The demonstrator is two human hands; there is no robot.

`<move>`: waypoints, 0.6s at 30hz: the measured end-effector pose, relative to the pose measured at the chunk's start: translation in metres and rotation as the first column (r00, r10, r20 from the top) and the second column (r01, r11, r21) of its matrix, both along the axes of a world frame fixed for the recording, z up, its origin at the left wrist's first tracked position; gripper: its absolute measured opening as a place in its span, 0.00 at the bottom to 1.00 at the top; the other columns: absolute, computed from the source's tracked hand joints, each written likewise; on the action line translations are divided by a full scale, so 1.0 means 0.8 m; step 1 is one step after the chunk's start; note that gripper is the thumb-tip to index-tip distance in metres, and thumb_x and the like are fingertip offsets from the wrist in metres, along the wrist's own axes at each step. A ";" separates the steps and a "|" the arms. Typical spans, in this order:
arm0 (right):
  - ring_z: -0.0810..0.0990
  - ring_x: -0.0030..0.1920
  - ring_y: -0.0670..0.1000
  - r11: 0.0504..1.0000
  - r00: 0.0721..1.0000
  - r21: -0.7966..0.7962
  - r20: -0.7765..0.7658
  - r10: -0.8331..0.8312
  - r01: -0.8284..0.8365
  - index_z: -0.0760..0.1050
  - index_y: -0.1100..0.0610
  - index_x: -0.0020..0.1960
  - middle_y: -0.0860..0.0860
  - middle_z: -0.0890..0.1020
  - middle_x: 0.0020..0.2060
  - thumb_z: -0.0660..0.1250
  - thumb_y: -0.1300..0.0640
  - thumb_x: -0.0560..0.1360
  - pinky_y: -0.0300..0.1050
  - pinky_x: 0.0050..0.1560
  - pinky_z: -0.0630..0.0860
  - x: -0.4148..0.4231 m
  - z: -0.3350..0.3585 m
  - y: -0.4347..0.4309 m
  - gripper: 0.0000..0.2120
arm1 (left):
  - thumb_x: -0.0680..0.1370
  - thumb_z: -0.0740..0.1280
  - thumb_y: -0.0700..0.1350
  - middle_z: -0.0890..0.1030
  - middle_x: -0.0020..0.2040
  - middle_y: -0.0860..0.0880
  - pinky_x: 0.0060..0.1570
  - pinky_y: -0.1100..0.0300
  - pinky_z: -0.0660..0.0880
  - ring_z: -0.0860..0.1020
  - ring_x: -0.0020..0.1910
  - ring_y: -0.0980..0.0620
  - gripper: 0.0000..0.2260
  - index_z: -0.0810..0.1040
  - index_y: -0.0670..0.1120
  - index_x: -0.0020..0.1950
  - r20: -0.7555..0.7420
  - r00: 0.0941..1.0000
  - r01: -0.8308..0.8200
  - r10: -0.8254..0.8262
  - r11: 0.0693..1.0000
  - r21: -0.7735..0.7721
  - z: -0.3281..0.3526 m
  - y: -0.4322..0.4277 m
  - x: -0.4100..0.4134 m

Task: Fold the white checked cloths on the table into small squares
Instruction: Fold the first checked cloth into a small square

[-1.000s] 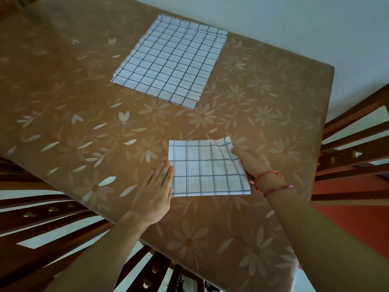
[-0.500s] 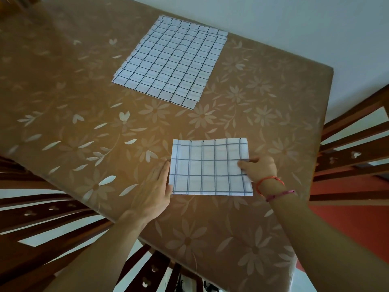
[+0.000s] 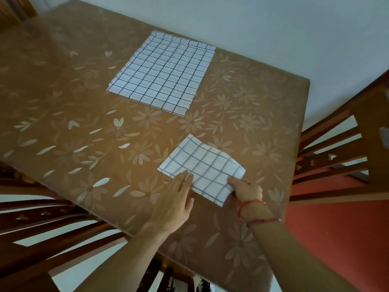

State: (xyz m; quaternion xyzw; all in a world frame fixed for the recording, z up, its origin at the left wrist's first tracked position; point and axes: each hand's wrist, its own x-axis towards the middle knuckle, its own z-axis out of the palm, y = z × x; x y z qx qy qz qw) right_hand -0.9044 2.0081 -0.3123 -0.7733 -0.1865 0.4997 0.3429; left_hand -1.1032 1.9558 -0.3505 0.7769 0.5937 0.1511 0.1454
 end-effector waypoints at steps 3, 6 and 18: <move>0.82 0.39 0.57 0.997 0.993 -0.049 -0.100 -0.064 0.059 0.79 0.66 0.51 0.56 0.82 0.37 0.75 0.64 0.67 0.56 0.42 0.82 -0.014 -0.004 -0.017 0.14 | 0.75 0.71 0.46 0.73 0.68 0.42 0.64 0.49 0.74 0.72 0.67 0.45 0.28 0.68 0.41 0.73 -0.062 0.998 -0.025 0.025 1.000 -0.004 -0.001 -0.008 0.010; 0.83 0.44 0.61 0.996 0.978 -0.036 -0.189 -0.093 0.088 0.79 0.65 0.48 0.58 0.83 0.39 0.73 0.66 0.66 0.63 0.45 0.81 -0.027 -0.007 -0.033 0.11 | 0.74 0.72 0.49 0.74 0.66 0.40 0.63 0.48 0.74 0.73 0.66 0.43 0.27 0.70 0.41 0.71 -0.130 0.990 -0.063 0.061 0.998 -0.014 -0.004 -0.016 0.011; 0.82 0.37 0.58 0.856 0.860 0.150 -0.059 0.507 -0.495 0.81 0.58 0.43 0.53 0.83 0.33 0.65 0.72 0.59 0.46 0.37 0.76 -0.009 -0.011 -0.072 0.17 | 0.81 0.57 0.57 0.69 0.73 0.42 0.72 0.53 0.53 0.66 0.74 0.45 0.26 0.68 0.42 0.74 -0.154 0.988 -0.019 0.005 0.996 -0.088 -0.024 -0.036 -0.015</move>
